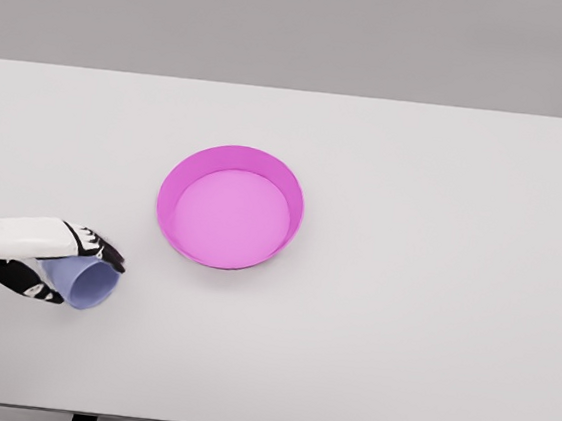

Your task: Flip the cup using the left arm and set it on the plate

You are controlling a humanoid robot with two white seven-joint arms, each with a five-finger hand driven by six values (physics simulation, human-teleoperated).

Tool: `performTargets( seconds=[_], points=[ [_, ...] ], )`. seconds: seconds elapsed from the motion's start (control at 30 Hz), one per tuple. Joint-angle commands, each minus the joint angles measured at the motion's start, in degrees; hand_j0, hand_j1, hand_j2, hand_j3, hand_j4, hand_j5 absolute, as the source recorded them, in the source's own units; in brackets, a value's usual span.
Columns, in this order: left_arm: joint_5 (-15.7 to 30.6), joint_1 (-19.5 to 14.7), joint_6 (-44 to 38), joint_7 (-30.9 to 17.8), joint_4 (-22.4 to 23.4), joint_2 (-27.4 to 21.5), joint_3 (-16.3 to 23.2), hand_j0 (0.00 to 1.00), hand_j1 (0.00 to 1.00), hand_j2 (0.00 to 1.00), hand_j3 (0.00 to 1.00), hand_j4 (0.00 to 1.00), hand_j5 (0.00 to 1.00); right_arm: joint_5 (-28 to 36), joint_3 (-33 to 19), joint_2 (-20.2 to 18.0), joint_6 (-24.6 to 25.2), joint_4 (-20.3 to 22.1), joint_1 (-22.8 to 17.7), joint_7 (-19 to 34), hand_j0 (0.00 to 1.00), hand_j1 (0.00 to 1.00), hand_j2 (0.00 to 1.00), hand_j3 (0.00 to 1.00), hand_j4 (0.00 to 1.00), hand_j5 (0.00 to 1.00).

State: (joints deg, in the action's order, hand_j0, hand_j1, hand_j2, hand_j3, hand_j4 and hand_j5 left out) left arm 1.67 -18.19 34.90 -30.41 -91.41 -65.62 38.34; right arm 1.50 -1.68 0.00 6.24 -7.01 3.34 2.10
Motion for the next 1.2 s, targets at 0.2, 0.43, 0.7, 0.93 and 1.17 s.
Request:
performTargets(
  seconds=[0.2,0.43,0.7,0.93,1.17],
  points=[
    [-0.18,0.09,0.10,-0.35,-0.26,-0.13,-0.02,0.58,0.58,0.58,0.58,0.58,0.58,-0.01,0.01,0.00,0.00,-0.02,0.00,0.01,1.00,1.00,1.00,1.00,1.00,1.00],
    [7.29,-0.53,0.10,0.18,-3.68,0.05,-1.69,0.48,0.48,0.48,0.48,0.48,0.48,-0.01,0.01,0.00,0.00,-0.02,0.00,0.01,1.00,1.00,1.00,1.00,1.00,1.00],
    [21.61,-0.70,0.10,0.18,-6.76,0.58,-5.47,0.45,0.45,0.45,0.45,0.45,0.45,-0.01,0.01,0.00,0.00,-0.02,0.00,0.01,1.00,1.00,1.00,1.00,1.00,1.00],
    [35.24,-2.11,0.10,0.18,-6.76,3.92,-6.79,0.42,0.42,0.42,0.42,0.42,0.42,-0.01,0.01,0.00,0.00,-0.02,0.00,0.01,1.00,1.00,1.00,1.00,1.00,1.00],
    [39.90,-4.74,-8.62,0.26,-6.76,9.71,-6.35,0.42,0.42,0.42,0.42,0.42,0.42,-0.01,0.01,0.00,0.00,-0.11,0.00,0.01,1.00,1.00,1.00,1.00,1.00,1.00]
  ],
)
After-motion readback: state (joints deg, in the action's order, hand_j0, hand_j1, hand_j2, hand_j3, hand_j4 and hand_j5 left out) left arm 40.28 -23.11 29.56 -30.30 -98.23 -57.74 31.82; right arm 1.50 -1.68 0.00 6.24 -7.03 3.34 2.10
